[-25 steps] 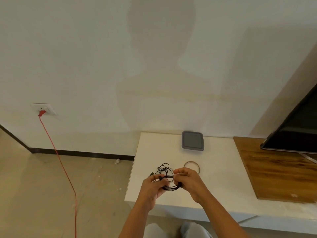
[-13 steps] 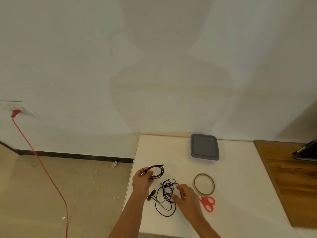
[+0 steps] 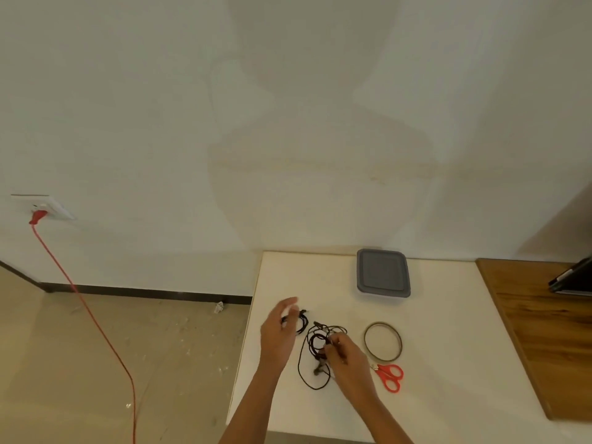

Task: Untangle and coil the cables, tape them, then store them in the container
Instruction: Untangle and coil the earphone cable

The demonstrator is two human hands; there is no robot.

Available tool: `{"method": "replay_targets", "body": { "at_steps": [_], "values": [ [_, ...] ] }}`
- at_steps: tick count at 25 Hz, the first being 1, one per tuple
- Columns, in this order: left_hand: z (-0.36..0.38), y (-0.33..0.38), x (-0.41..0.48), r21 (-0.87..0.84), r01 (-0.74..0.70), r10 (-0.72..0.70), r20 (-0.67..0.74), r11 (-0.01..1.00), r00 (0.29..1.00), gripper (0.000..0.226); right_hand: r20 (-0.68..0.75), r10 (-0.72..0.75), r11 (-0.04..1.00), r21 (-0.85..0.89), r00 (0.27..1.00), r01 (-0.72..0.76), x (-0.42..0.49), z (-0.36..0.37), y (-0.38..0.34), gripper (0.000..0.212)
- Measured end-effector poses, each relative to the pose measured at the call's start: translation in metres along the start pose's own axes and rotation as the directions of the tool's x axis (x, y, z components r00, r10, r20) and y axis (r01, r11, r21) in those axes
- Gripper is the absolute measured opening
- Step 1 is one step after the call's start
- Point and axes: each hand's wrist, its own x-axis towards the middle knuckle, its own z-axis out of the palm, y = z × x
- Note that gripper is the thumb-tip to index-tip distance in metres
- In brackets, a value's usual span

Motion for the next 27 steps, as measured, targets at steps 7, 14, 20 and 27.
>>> {"method": "replay_targets", "body": {
  "at_steps": [7, 14, 20, 27],
  "values": [
    [-0.043, 0.103, -0.050, -0.140, -0.093, 0.142, 0.395, 0.986, 0.907, 0.011, -0.083, -0.307, 0.951, 0.008, 0.948, 0.309, -0.054, -0.077, -0.111, 0.014],
    [-0.089, 0.179, -0.108, -0.226, -0.173, 0.179, 0.004, 0.959, 0.984, 0.016, -0.163, -0.244, 0.926, 0.254, 0.956, 0.280, -0.117, -0.136, -0.171, 0.018],
    [-0.116, 0.206, -0.167, -0.651, 0.005, 0.010, 0.019, 0.759, 1.000, 0.015, -0.136, -0.010, 0.659, 0.745, 0.991, 0.109, -0.162, -0.162, -0.196, 0.017],
    [-0.106, 0.246, -0.203, -0.575, 0.068, 0.120, 0.284, 0.815, 0.951, 0.010, 0.024, -0.376, 0.925, -0.056, 0.926, 0.377, -0.192, -0.145, -0.200, 0.046]
  ]
}}
